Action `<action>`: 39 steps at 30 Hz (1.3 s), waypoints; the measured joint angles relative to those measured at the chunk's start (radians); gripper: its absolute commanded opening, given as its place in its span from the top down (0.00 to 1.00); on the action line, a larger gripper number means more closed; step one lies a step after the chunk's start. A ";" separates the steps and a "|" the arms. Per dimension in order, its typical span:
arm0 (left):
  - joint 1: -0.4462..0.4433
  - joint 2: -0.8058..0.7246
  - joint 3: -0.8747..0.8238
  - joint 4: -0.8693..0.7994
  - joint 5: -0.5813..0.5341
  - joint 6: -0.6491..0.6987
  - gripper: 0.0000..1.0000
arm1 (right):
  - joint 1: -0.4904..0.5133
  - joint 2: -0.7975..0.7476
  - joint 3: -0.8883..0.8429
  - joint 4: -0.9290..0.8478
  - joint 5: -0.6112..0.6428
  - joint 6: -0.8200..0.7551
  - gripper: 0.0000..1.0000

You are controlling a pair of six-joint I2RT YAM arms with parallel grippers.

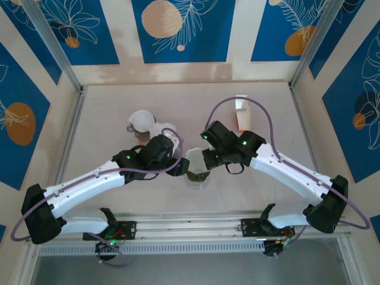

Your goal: Place the coffee filter in the dripper

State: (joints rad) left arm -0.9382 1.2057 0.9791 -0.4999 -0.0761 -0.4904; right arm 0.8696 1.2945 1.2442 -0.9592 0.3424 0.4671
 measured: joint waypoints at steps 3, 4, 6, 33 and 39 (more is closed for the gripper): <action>0.000 0.000 0.000 0.000 0.000 0.000 0.30 | 0.000 0.000 0.000 -0.001 0.002 0.013 0.71; 0.000 0.000 0.000 0.000 0.000 0.000 0.29 | 0.000 0.000 0.000 -0.002 0.006 0.014 0.59; 0.000 0.000 0.000 0.000 0.001 0.000 0.29 | 0.000 -0.002 0.000 -0.004 0.013 0.014 0.45; 0.000 0.000 0.000 0.006 0.001 0.000 0.27 | -0.067 0.191 0.030 0.001 -0.073 -0.020 0.31; 0.000 0.000 0.000 0.006 0.005 -0.001 0.27 | -0.052 0.210 0.020 0.006 -0.071 -0.020 0.31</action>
State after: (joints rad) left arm -0.9379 1.2057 0.9787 -0.4938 -0.0715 -0.4911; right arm 0.8173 1.5047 1.2640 -0.9527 0.2710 0.4469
